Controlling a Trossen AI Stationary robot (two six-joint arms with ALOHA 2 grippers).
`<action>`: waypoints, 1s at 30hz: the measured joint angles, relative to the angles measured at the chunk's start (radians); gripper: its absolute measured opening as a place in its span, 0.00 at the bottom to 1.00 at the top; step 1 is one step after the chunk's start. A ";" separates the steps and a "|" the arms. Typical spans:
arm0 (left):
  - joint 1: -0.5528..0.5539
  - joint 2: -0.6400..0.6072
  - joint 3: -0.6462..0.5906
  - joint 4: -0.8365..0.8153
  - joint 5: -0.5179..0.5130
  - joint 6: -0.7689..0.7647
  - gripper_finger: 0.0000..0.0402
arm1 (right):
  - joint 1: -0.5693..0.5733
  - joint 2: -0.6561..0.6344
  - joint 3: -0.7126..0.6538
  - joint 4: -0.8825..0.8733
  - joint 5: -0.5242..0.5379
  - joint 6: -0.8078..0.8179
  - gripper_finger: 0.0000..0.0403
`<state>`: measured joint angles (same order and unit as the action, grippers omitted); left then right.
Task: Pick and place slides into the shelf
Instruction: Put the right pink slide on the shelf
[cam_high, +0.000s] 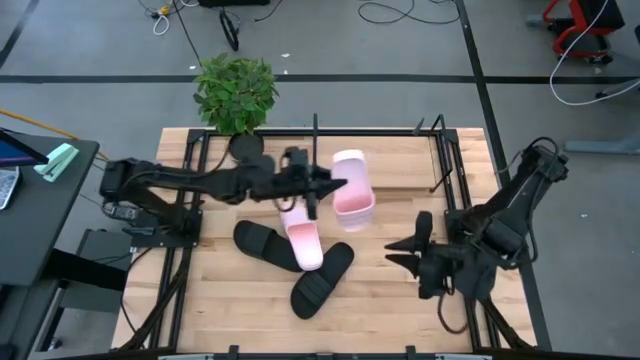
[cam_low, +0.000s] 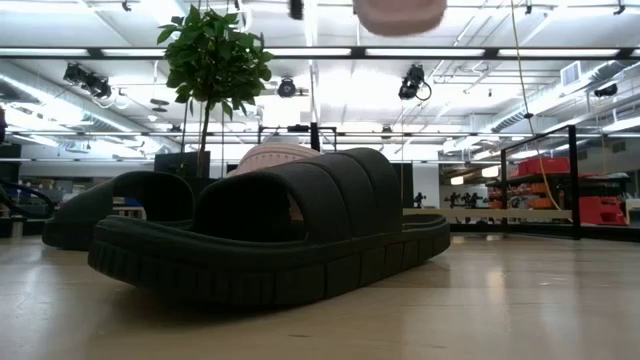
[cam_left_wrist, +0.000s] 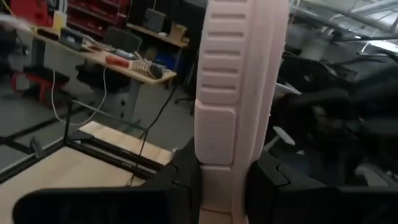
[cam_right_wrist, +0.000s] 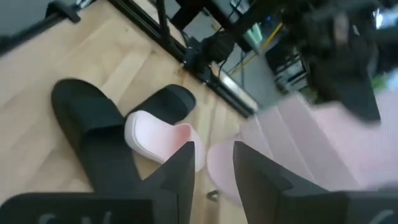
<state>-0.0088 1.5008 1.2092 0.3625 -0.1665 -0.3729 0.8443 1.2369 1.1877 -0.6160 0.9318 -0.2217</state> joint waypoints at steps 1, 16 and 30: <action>0.010 0.024 0.038 -0.023 0.009 -0.020 0.21 | 0.014 0.003 0.000 -0.004 0.025 -0.016 0.28; 0.201 0.344 0.379 -0.072 0.296 -0.648 0.20 | 0.201 0.006 0.000 -0.173 0.308 -0.108 0.28; 0.258 0.534 0.430 0.108 0.196 -0.840 0.20 | 0.198 0.108 0.000 -0.517 0.393 -0.059 0.28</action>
<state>0.2490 2.0345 1.6397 0.4709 0.0296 -1.2131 1.0426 1.3447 1.1877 -1.1329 1.3250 -0.2806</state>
